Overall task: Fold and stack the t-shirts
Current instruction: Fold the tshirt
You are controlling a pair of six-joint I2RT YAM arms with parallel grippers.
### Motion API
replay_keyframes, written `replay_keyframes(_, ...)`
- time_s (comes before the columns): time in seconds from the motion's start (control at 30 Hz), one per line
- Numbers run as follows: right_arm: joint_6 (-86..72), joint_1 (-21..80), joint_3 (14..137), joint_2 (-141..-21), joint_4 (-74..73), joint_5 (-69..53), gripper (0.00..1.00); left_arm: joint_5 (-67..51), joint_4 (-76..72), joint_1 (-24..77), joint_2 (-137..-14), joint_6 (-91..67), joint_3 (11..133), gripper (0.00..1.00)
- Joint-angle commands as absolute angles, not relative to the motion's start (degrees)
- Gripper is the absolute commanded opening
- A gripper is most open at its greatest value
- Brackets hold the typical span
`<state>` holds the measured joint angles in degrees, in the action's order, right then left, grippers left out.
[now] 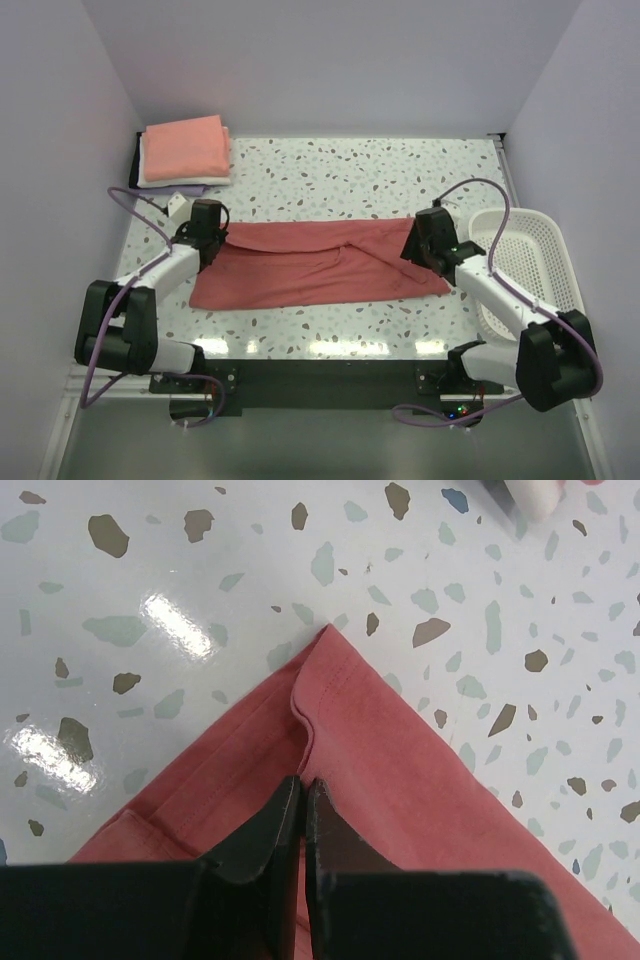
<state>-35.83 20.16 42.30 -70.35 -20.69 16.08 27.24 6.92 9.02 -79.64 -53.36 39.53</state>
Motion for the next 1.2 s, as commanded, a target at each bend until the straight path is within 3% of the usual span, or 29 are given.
replay_keyframes(0.0, -35.86, 20.04, 40.43, -70.4, -21.89, 18.72, 0.53, 27.6, 5.19, 8.44, -77.61, -52.29, 41.05, 0.0)
replay_keyframes(0.33, -33.58, 20.13, 39.64, -75.58, -16.44, 12.57, 0.53, 26.46, 4.31, 8.09, -78.22, -52.12, 40.87, 0.0)
replay_keyframes(0.83, -34.63, 20.3, 39.82, -79.54, -15.3, 12.75, 0.54, 25.84, 3.78, 8.0, -78.75, -52.29, 40.78, 0.0)
replay_keyframes(1.03, -35.16, 20.3, 39.64, -80.6, -14.24, 12.3, 0.34, 25.84, 3.78, 8.0, -78.75, -52.03, 40.78, 0.0)
replay_keyframes(1.17, -35.42, 20.39, 40.43, -79.64, -15.2, 13.18, 0.1, 25.75, 3.69, 7.91, -78.84, -51.94, 40.87, 0.0)
